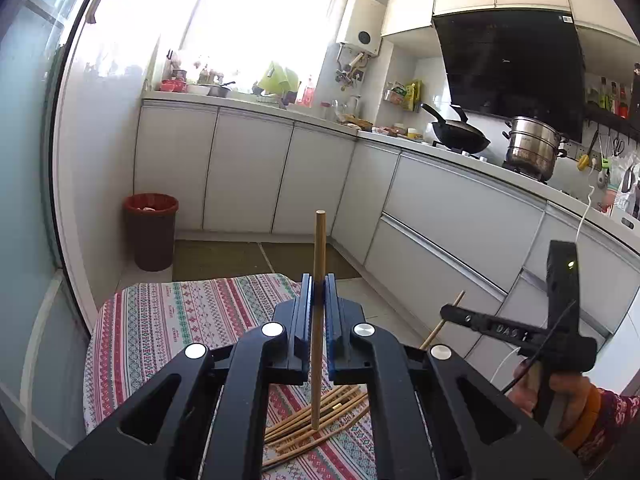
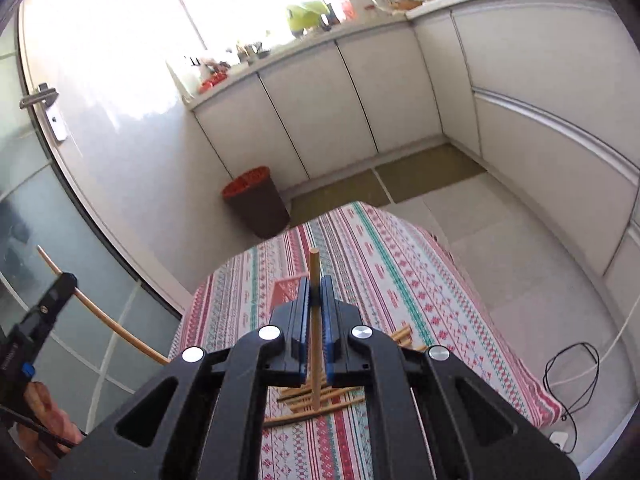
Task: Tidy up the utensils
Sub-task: 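Carry both held sticks upright over the pink mesh basket, then open the left tool then the right tool, dropping sticks into the basket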
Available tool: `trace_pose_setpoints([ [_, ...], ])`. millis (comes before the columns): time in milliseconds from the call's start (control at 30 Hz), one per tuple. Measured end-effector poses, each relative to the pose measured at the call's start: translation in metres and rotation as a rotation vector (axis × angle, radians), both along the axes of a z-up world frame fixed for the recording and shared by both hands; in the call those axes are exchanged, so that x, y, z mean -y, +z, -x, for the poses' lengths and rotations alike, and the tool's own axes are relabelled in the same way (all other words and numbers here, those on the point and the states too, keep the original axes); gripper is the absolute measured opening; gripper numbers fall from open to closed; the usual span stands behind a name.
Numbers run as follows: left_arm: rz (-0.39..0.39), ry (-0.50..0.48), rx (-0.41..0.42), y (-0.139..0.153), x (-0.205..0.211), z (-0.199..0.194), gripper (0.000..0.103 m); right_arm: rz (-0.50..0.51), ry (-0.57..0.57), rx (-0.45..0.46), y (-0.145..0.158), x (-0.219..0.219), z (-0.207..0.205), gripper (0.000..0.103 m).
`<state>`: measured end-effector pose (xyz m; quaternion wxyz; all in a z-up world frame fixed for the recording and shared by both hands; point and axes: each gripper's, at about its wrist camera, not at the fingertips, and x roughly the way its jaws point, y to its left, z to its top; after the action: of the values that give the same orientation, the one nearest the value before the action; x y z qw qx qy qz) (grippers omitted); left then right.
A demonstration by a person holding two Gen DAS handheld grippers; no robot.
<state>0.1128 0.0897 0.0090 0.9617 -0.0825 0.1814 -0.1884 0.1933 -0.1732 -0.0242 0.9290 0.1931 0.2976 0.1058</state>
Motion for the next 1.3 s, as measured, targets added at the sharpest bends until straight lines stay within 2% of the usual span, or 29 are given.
trace_pose_setpoints([
  [167, -0.023, 0.049, 0.023, 0.008, 0.008, -0.029, 0.005, -0.017, -0.013, 0.119, 0.045, 0.005, -0.023, 0.006],
  [467, 0.031, 0.128, 0.028, -0.003, 0.005, -0.095, 0.005, -0.050, -0.031, 0.184, 0.066, -0.003, -0.078, 0.006],
  [567, 0.041, 0.143, 0.020, -0.014, 0.003, -0.116, 0.005, -0.046, -0.022, 0.180, 0.056, -0.007, -0.093, 0.006],
  [767, -0.014, 0.162, -0.027, -0.055, 0.010, -0.147, 0.006, -0.029, 0.004, 0.162, 0.032, -0.021, -0.115, 0.006],
  [833, 0.011, 0.149, -0.059, -0.069, 0.008, -0.155, 0.008, -0.028, 0.014, 0.149, 0.023, -0.027, -0.123, 0.006],
  [900, 0.044, 0.166, -0.078, -0.079, -0.002, -0.155, 0.017, -0.020, 0.025, 0.137, 0.016, -0.033, -0.130, 0.006],
  [1000, 0.086, 0.195, -0.051, -0.075, -0.017, -0.147, 0.032, 0.000, 0.036, 0.126, 0.007, -0.042, -0.138, 0.006],
  [1167, 0.130, 0.244, 0.024, -0.050, -0.039, -0.128, 0.040, 0.021, 0.056, 0.105, -0.011, -0.056, -0.149, 0.006],
  [1300, 0.120, 0.264, 0.028, -0.047, -0.044, -0.125, 0.044, 0.045, 0.080, 0.078, -0.025, -0.069, -0.155, 0.011],
])
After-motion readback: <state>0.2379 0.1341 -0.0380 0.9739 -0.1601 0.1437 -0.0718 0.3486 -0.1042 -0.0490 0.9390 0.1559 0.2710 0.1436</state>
